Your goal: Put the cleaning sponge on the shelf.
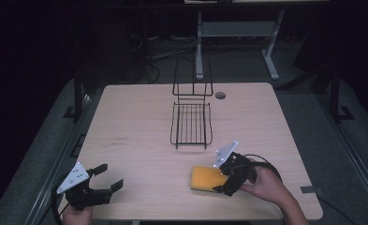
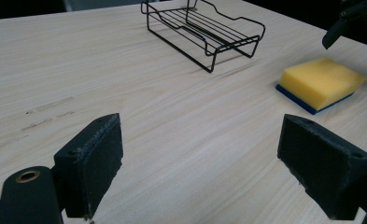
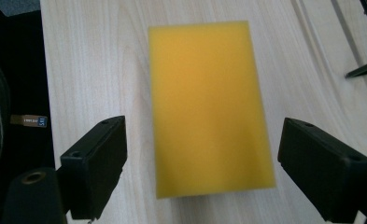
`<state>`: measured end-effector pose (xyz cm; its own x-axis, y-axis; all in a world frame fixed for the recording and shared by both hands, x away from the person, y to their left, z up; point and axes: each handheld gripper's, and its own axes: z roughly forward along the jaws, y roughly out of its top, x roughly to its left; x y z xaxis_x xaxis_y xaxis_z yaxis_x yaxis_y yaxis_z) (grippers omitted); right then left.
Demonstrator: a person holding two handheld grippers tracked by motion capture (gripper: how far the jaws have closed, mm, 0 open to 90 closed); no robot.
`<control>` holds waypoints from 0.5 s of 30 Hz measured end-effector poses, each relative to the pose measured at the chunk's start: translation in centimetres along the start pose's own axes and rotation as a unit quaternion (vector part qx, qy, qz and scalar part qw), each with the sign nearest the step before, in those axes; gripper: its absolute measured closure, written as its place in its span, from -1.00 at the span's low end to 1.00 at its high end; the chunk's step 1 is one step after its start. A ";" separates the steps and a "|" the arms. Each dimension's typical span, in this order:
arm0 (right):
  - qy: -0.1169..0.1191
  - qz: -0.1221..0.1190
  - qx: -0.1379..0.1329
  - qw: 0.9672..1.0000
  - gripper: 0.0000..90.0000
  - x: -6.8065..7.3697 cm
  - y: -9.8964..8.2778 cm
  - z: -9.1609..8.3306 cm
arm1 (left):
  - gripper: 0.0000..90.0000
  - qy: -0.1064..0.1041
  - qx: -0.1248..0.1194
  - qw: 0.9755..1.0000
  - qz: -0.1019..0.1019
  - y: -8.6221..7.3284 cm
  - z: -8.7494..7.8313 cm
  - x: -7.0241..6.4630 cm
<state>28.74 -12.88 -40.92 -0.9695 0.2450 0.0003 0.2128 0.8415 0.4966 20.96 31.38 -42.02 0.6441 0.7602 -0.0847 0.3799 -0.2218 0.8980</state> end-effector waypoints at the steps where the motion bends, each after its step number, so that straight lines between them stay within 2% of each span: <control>1: 0.001 -0.001 0.001 1.000 -0.66 0.0 0.1 0.1 | -0.70 0.000 0.001 1.000 0.001 0.0 0.0 0.0; 15: 0.018 -0.010 0.014 1.000 -0.66 -0.4 1.3 1.5 | -0.70 0.001 -0.004 1.000 -0.002 0.0 -0.3 0.1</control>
<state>29.63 -11.16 -41.60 -0.9771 0.2116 0.0229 0.1971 0.8592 0.4722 20.83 31.58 -41.91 0.6415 0.7620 -0.0885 0.3773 -0.2130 0.9013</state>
